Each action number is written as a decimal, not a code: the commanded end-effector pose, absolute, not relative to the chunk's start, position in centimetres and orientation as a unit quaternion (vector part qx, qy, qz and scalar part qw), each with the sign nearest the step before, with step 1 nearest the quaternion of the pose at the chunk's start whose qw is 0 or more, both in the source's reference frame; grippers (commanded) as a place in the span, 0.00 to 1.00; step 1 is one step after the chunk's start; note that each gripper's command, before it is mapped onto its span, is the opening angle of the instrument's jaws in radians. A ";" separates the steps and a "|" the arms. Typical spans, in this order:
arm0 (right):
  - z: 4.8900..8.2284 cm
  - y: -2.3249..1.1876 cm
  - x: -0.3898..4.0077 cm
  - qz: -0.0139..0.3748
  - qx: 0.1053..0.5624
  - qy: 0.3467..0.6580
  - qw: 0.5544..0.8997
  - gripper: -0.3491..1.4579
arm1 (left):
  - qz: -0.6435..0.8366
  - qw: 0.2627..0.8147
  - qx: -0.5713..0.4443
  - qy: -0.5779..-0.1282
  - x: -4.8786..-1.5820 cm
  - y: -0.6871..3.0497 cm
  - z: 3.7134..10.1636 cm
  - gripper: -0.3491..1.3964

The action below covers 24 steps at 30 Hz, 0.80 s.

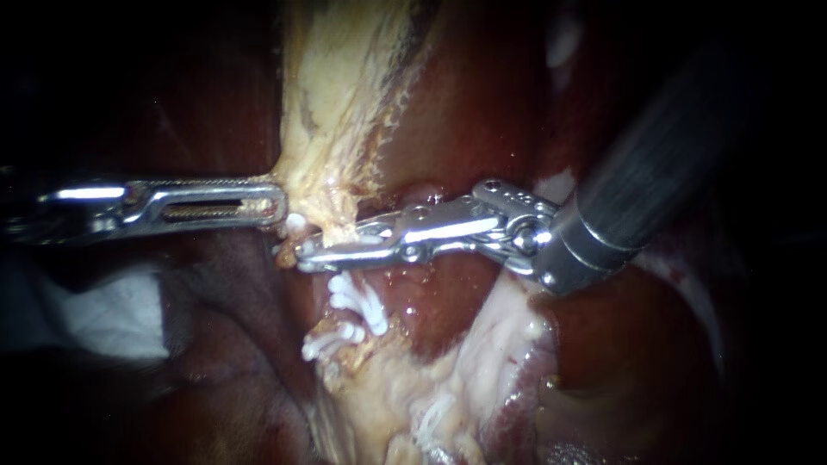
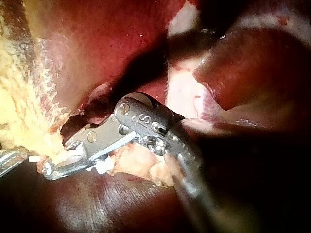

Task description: Going back third clip right tube

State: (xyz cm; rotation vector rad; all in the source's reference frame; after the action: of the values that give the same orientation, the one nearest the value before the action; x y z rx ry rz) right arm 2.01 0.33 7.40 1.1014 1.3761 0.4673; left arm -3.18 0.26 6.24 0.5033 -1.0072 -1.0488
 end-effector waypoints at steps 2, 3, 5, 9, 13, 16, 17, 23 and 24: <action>7.41 0.32 2.01 0.205 0.479 0.594 0.613 0.00 | -0.474 0.718 0.228 -0.456 -3.18 0.26 6.23 0.00; 7.41 0.32 2.01 0.205 0.479 0.594 0.613 0.00 | -0.474 0.718 0.228 -0.456 -3.18 0.26 6.23 0.00; 7.41 0.32 2.01 0.205 0.478 0.593 0.615 0.00 | -0.474 0.718 0.228 -0.456 -3.18 0.26 6.23 0.00; 7.42 0.31 1.99 0.205 0.478 0.593 0.615 0.00 | -0.474 0.718 0.228 -0.456 -3.18 0.26 6.23 0.00; 7.42 0.31 1.94 0.210 0.445 0.605 0.626 0.22 | -0.474 0.718 0.228 -0.456 -3.17 0.25 6.23 0.00; 7.45 0.33 1.89 0.205 0.432 0.611 0.630 0.36 | -0.474 0.718 0.228 -0.456 -3.17 0.25 6.23 0.00; 7.46 0.34 1.88 0.206 0.427 0.613 0.632 0.38 | -0.474 0.718 0.228 -0.456 -3.17 0.25 6.22 0.00; 7.51 0.38 1.87 0.212 0.405 0.618 0.640 0.47 | -0.474 0.718 0.228 -0.456 -3.17 0.24 6.21 0.00; 7.51 0.38 1.87 0.212 0.398 0.620 0.642 0.48 | -0.474 0.718 0.228 -0.456 -3.17 0.24 6.21 0.00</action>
State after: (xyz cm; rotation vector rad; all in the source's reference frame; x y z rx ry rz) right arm 1.87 0.38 7.51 0.8969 1.4148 0.4845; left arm -3.18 0.24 6.21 0.5042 -1.0081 -1.0483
